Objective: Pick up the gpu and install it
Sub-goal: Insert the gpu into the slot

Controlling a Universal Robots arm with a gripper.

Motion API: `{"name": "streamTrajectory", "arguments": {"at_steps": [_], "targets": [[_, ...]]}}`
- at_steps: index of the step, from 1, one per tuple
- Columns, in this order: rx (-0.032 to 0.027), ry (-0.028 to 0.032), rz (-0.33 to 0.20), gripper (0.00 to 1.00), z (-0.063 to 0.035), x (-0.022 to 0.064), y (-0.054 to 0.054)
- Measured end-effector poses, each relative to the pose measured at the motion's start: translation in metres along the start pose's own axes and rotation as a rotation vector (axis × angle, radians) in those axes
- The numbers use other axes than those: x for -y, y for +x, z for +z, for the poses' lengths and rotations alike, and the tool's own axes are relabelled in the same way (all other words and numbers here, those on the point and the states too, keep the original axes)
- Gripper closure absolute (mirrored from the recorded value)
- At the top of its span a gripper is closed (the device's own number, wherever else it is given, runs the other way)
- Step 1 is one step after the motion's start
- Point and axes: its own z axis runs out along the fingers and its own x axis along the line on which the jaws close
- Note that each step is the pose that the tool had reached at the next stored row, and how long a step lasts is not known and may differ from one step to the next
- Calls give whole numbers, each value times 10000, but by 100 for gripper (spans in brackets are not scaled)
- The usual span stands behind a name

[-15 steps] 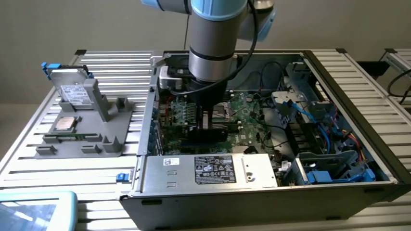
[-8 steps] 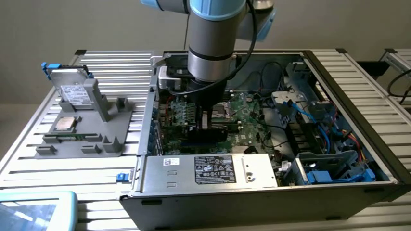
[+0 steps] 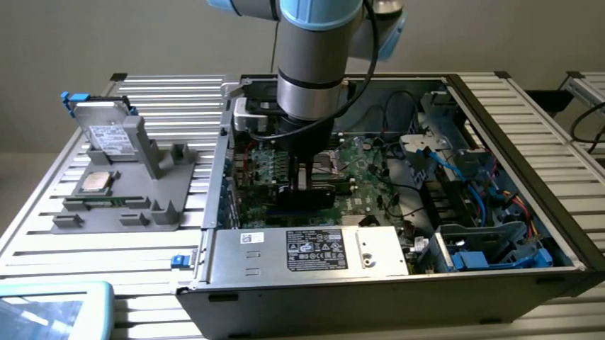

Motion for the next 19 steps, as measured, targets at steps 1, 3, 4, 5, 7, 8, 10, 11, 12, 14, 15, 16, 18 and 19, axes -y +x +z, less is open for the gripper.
{"name": "streamTrajectory", "arguments": {"at_steps": [1, 3, 4, 5, 7, 8, 10, 11, 12, 14, 15, 16, 18, 19], "targets": [[1, 0, 2, 73, 0, 3, 0], [0, 10, 2, 73, 0, 6, 0], [0, 12, 1, 73, -1, 9, 0], [1, 22, 2, 73, 0, 9, 0], [4, 31, 2, 73, 0, 9, -1], [5, 40, 2, 73, 0, 8, 0], [7, 44, 0, 73, 0, 7, 0], [7, 48, -1, 73, 0, 1, 0], [6, 47, -2, 73, 0, -3, 0], [8, 55, -2, 73, 2, -15, 0], [8, 60, -2, 73, 3, -17, 1], [7, 66, -4, 73, 4, -17, 1], [13, 79, -12, 73, 5, -17, 1], [16, 81, -14, 73, 5, -17, 0]]}}
